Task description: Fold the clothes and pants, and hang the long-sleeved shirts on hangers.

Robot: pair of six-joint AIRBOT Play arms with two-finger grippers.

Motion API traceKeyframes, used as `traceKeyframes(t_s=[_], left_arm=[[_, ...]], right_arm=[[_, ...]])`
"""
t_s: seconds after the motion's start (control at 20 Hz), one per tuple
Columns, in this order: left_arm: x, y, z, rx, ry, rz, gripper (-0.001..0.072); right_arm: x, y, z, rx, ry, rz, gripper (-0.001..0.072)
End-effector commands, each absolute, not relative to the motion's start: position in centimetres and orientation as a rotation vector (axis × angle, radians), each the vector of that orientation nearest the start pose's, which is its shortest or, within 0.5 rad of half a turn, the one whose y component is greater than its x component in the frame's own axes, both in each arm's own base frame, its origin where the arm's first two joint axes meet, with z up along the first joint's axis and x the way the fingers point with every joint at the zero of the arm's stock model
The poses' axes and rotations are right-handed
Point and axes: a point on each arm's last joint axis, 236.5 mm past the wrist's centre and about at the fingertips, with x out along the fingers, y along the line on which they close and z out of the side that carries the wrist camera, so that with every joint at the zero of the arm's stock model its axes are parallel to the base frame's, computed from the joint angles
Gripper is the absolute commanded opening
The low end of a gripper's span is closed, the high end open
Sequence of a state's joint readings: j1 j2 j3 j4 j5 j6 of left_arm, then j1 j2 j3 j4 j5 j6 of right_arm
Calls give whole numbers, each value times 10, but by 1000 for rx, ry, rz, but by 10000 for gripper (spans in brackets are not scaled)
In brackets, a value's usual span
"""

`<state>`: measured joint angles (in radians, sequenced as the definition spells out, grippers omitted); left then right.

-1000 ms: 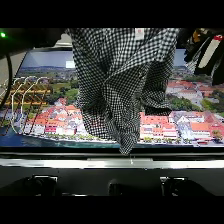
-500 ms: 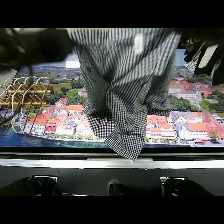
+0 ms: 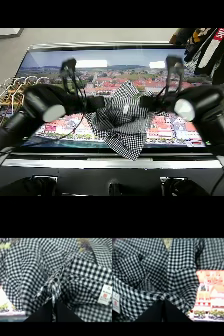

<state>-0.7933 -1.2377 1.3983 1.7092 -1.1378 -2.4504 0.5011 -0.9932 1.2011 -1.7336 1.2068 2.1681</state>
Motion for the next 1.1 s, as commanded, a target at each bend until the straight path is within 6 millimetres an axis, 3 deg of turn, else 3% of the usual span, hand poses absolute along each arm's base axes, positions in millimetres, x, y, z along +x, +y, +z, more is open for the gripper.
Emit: traceKeyframes(t_s=[0.0,0.15,0.25,0.3,0.4,0.45,0.5,0.55,0.7,0.85,0.95,1.05], left_arm=[[317,-287,69,-347,1110,-152,20],[313,-283,48,-330,1130,-143,24],[315,-284,44,-334,1122,-151,58],[317,-284,46,-338,1125,-168,180],[320,-282,52,-352,1171,-243,498],[324,-271,59,-348,1191,-286,520],[330,-253,66,-340,1194,-302,542],[339,-221,73,-331,1186,-274,543],[352,-104,98,-290,1125,-146,544],[327,17,101,-161,1158,7,543],[293,64,92,-187,1263,89,533],[283,97,90,-264,1261,188,535]], right_arm=[[328,152,83,283,1027,42,25],[334,157,72,281,1038,43,25],[338,162,64,283,1051,47,25],[340,165,61,283,1052,59,25],[344,169,62,293,1042,69,25],[344,169,62,292,1042,69,25],[343,170,62,283,1043,77,26],[342,171,61,272,1049,88,26],[333,174,58,229,1087,131,26],[327,172,55,179,1112,150,26],[326,172,54,162,1113,160,26],[327,172,54,158,1112,162,26]])
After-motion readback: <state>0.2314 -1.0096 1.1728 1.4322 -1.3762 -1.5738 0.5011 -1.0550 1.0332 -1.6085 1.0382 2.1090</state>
